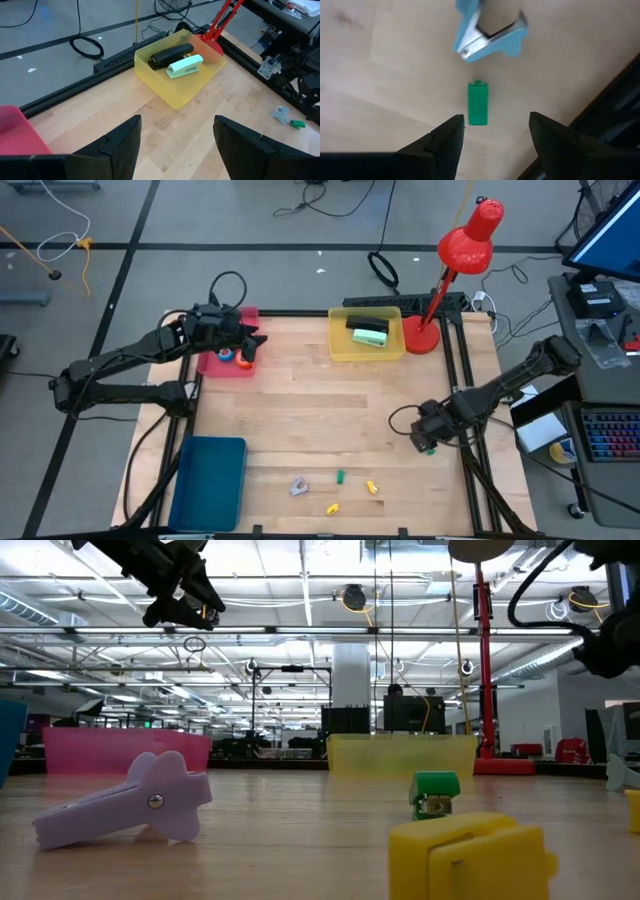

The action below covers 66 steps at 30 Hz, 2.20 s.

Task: Pick and place Stapler, Stapler remover, tape
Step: Put the small green stapler into the yellow bin

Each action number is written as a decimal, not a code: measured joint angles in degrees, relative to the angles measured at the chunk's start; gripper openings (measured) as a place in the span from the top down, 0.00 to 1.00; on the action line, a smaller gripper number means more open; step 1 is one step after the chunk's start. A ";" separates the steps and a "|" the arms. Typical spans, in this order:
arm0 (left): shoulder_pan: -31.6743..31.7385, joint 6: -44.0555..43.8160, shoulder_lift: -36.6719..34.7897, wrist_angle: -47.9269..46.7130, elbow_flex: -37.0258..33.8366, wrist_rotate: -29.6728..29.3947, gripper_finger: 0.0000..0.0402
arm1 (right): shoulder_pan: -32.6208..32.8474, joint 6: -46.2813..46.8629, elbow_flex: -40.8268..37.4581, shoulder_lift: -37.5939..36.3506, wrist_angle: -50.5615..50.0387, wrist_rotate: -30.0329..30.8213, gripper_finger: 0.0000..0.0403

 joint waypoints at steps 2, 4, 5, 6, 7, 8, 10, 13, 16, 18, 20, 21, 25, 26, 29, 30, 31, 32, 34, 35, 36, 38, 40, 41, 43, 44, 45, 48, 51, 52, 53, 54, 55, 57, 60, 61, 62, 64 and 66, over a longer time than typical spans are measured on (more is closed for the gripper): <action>0.00 0.00 0.00 0.02 0.00 0.00 0.38 | 1.34 0.01 0.00 0.00 1.15 0.08 0.46; 0.00 0.00 0.00 0.02 0.00 0.00 0.38 | 2.53 0.02 0.00 0.00 1.65 0.16 0.46; 0.00 0.00 -0.01 0.02 0.00 0.00 0.38 | 3.05 0.13 0.00 0.00 1.66 0.23 0.46; 0.00 0.00 0.00 0.02 0.00 0.00 0.38 | 3.48 0.57 -0.08 0.02 1.71 0.45 0.46; 0.00 0.00 0.00 0.02 0.00 0.00 0.38 | 3.84 1.32 -0.40 0.00 1.89 1.01 0.46; 0.00 0.00 0.00 0.02 0.00 0.00 0.38 | 4.23 2.19 -0.79 0.02 2.24 1.69 0.46; -0.01 0.02 0.00 0.02 0.00 0.01 0.38 | 4.83 3.19 -2.14 0.02 4.06 1.94 0.46; -0.01 0.04 0.00 0.02 0.00 0.00 0.38 | 5.18 3.23 -4.81 0.02 9.81 1.70 0.46; -0.02 0.00 0.00 0.04 0.00 0.02 0.38 | 5.14 3.26 -8.01 0.02 16.19 1.68 0.46; 0.00 0.00 0.00 0.04 0.00 0.02 0.38 | 5.12 3.43 -10.28 0.02 19.58 1.68 0.46; 0.00 -0.03 0.00 0.04 0.00 0.02 0.38 | 5.07 5.30 -12.24 -0.06 22.39 1.48 0.46; 0.00 -0.07 0.00 0.04 0.00 0.02 0.38 | 5.07 6.39 -13.10 -0.14 23.10 1.38 0.46; -0.01 -0.22 0.00 0.07 0.00 0.02 0.38 | 5.07 8.09 -14.91 -0.09 23.64 0.26 0.46; 0.00 -0.37 -0.01 0.07 0.00 0.02 0.38 | 5.07 8.07 -15.04 -0.14 23.72 0.28 0.46; -0.02 -0.37 0.00 0.09 0.00 0.03 0.38 | 5.07 7.64 -15.08 -0.13 23.69 0.13 0.49; -0.01 -0.37 -0.02 0.09 0.00 0.04 0.38 | 5.07 7.58 -15.08 -0.13 23.67 0.10 0.50; -0.02 -0.37 -0.02 0.09 0.00 0.04 0.38 | 5.07 7.58 -15.08 -0.13 23.60 0.06 0.52; -0.02 -0.37 0.00 0.09 0.00 0.04 0.38 | 5.07 7.55 -15.08 -0.13 23.47 -0.01 0.54; -0.01 -0.37 -0.02 0.09 0.00 0.07 0.38 | 5.07 7.31 -15.14 -0.13 23.27 -0.47 0.60; -0.02 -0.35 -0.01 0.09 0.00 0.07 0.38 | 5.07 7.24 -15.15 -0.13 23.13 -0.78 0.63; -0.02 -0.35 -0.02 0.09 0.00 0.07 0.38 | 5.07 7.12 -15.15 -0.11 22.91 -0.99 0.66; -0.02 -0.35 -0.01 0.09 0.00 0.07 0.38 | 5.07 6.83 -15.16 -0.36 22.59 -1.34 0.72; -0.02 -0.35 -0.02 0.09 0.00 0.07 0.38 | 5.07 6.66 -15.19 -0.83 22.46 -1.84 0.78; -0.01 -0.35 -0.01 0.09 0.00 0.07 0.38 | 5.07 6.26 -15.19 -1.22 22.75 -2.22 0.81; -0.02 -0.17 -0.01 0.09 0.00 0.09 0.38 | 5.07 5.78 -15.19 -2.52 23.71 -3.05 0.84; -0.02 -0.13 -0.02 0.09 0.00 0.09 0.38 | 5.07 5.39 -15.31 -3.40 24.42 -3.71 0.84; -0.02 -0.11 -0.02 0.09 0.00 0.09 0.38 | 5.07 5.00 -15.43 -4.48 25.44 -4.83 0.84; -0.02 0.36 -0.02 0.09 0.00 0.11 0.38 | 5.21 4.35 -14.49 -8.17 29.92 -8.53 0.84; -0.02 1.44 0.00 0.08 0.02 0.13 0.38 | 5.01 4.76 -13.52 -11.68 37.50 -7.19 0.84; -0.02 1.76 0.00 0.07 0.02 0.13 0.38 | 4.77 5.36 -13.45 -12.93 39.66 -5.82 0.84; -0.02 2.01 0.00 0.07 0.04 0.13 0.38 | 4.44 5.63 -13.26 -13.94 42.31 -4.01 0.84; -0.02 2.32 0.02 0.07 0.02 0.14 0.38 | 3.93 5.64 -12.92 -14.85 44.78 -1.94 0.84; -0.06 2.79 0.02 0.07 0.04 0.15 0.38 | 3.33 5.31 -12.66 -15.77 46.49 0.17 0.84; -0.11 3.10 0.02 0.01 0.04 0.15 0.38 | 1.76 3.51 -12.63 -17.20 48.54 4.47 0.84; -0.11 3.14 0.02 -0.11 0.04 0.11 0.38 | -1.37 -0.28 -12.66 -18.41 50.81 9.38 0.84; -0.11 3.13 0.02 -0.11 0.04 0.09 0.38 | -2.58 -1.81 -12.67 -18.63 51.90 10.55 0.84; -0.11 2.99 0.02 -0.15 0.04 0.09 0.38 | -3.88 -3.51 -12.66 -18.67 52.93 11.37 0.84; -0.11 2.40 0.02 -0.15 0.04 0.07 0.38 | -6.84 -7.42 -12.68 -18.65 54.91 12.42 0.84; -0.11 0.25 0.02 -0.17 0.04 0.04 0.38 | -10.03 -11.54 -12.68 -18.64 57.83 13.61 0.84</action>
